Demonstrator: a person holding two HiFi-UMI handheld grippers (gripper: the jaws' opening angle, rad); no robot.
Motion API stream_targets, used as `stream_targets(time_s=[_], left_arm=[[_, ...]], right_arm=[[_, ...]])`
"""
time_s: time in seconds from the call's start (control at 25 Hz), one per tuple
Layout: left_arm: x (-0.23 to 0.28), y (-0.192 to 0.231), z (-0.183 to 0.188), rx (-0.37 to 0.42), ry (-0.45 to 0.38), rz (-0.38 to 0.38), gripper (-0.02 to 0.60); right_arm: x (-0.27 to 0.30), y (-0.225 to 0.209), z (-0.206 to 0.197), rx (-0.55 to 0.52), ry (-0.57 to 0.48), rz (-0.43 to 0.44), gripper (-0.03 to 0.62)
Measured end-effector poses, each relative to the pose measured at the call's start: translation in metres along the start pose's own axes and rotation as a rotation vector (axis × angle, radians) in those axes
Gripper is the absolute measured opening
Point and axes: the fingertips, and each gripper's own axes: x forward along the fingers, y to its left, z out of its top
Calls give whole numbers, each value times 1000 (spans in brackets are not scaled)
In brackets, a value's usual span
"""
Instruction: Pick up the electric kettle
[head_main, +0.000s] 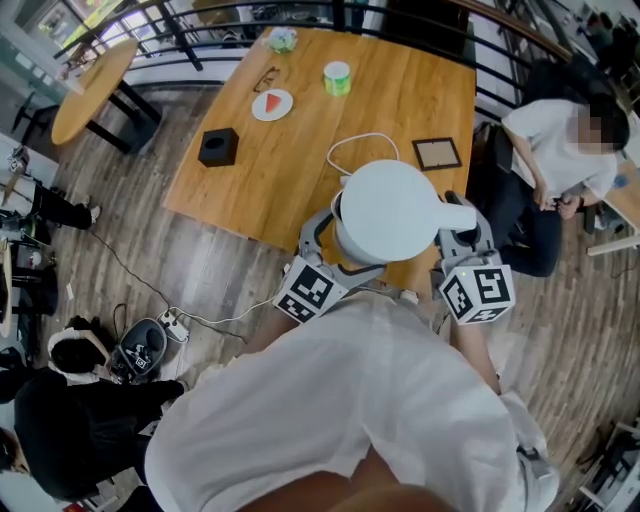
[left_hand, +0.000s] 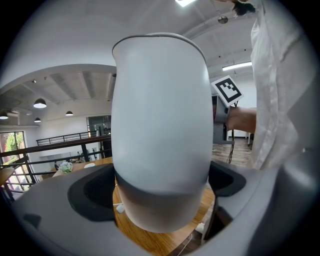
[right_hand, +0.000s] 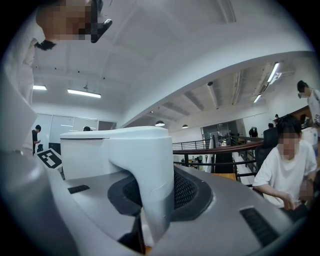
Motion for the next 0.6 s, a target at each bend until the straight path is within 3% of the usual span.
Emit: stream_targets(time_s=[0.6], left_arm=[[-6, 4, 4, 19, -8, 5, 579]], right_arm=[[2, 3, 3, -4, 0, -3, 81]])
